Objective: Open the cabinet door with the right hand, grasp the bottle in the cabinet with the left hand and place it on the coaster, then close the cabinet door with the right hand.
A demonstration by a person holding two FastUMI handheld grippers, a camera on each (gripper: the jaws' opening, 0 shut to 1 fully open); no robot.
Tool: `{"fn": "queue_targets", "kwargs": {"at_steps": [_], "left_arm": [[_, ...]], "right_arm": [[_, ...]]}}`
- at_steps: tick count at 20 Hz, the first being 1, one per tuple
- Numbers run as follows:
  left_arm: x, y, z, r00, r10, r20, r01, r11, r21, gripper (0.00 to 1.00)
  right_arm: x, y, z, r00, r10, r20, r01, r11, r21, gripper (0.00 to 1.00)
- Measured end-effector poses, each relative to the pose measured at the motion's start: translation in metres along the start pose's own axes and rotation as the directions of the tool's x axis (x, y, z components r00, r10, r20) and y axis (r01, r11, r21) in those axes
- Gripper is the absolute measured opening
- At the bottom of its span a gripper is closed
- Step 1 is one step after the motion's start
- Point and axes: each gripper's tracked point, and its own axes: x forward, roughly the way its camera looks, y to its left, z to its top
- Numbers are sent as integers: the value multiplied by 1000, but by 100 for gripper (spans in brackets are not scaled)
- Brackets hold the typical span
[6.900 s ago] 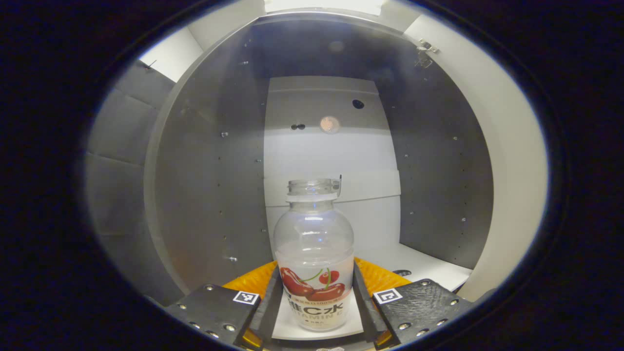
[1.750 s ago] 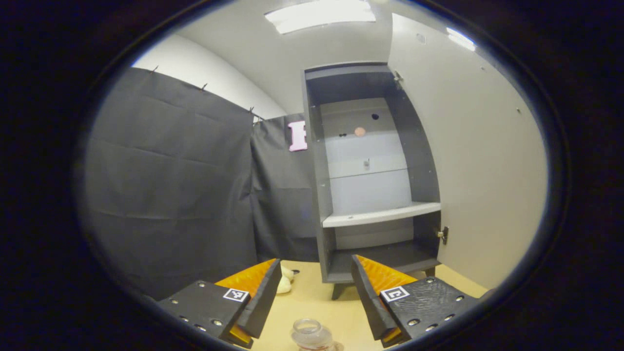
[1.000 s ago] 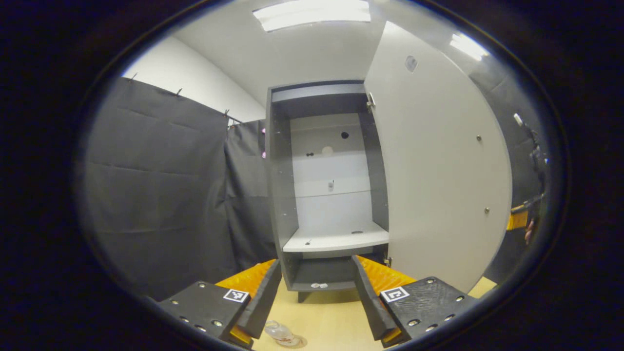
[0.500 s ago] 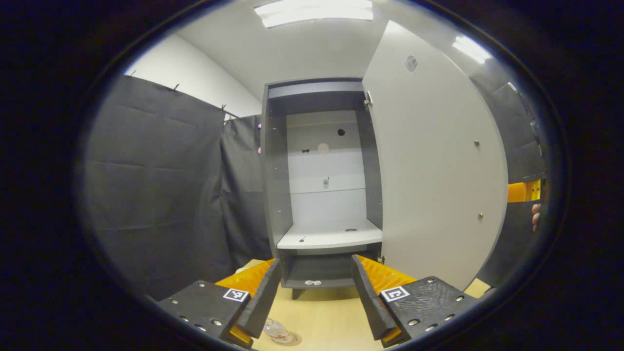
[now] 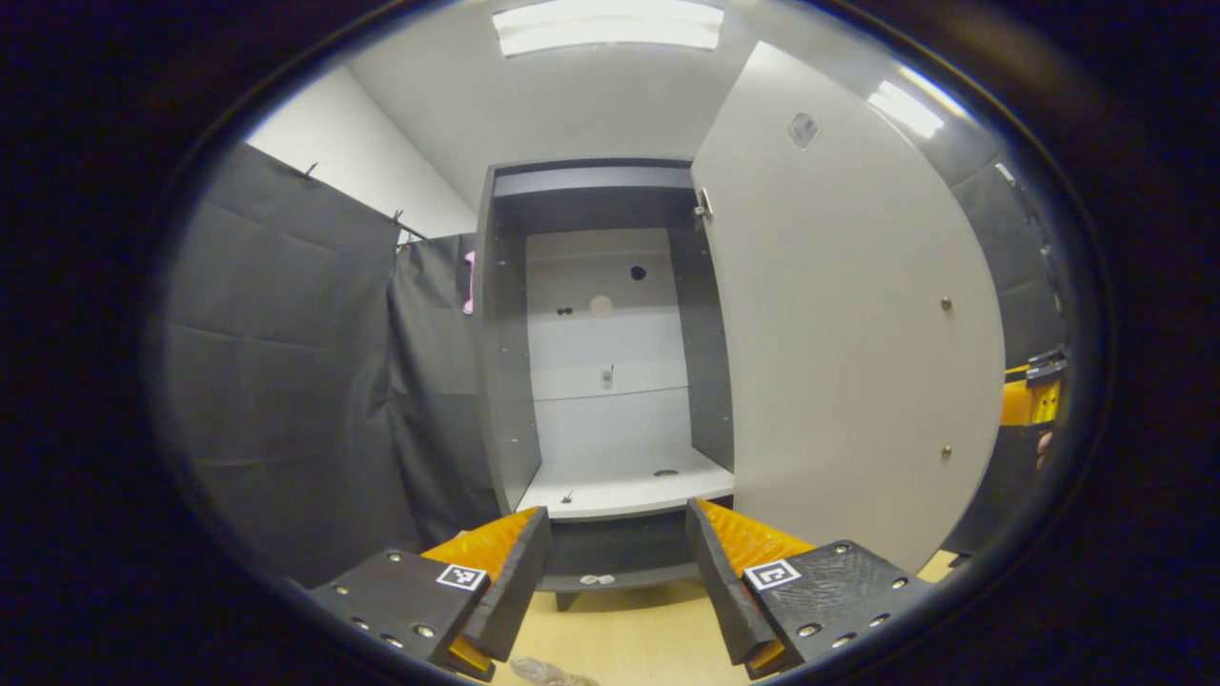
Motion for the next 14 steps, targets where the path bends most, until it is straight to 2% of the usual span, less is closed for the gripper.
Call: {"fn": "queue_targets", "kwargs": {"at_steps": [1, 6, 7, 8, 9, 10, 11, 13, 14], "left_arm": [[5, 6, -1, 1000, -3, 3, 3, 1000, -4, 82], [17, 38, -8, 1000, -17, 1, 17, 1000, -16, 82], [18, 45, -11, 1000, -19, -7, 19, 1000, -8, 82], [18, 54, -12, 1000, -14, -7, 14, 1000, -4, 82], [16, 62, -11, 1000, -17, 0, 17, 1000, -7, 87], [17, 67, -9, 1000, -22, 7, 22, 1000, -10, 82], [19, 74, -9, 1000, -28, 13, 28, 1000, -10, 87], [20, 87, -11, 999, -48, 19, 48, 999, -7, 87], [21, 93, -13, 998, -55, 20, 55, 998, -8, 82]], "right_arm": [[1, 11, -2, 1000, 10, 1, -10, 1000, 1, 93], [11, 60, -3, 1000, 29, 5, -29, 1000, -4, 93], [14, 47, 2, 1000, 27, 4, -27, 1000, -4, 93], [20, 53, 1, 1000, 19, -2, -19, 1000, 1, 93], [23, 58, 2, 1000, 12, -4, -12, 1000, 11, 93], [28, 64, 3, 1000, 1, 0, -1, 1000, 20, 93], [31, 69, 3, 1000, -12, 4, 12, 1000, 28, 94], [38, 74, 1, 999, -48, 8, 48, 998, 51, 93], [42, 78, -1, 998, -65, 9, 64, 996, 67, 93]]}}
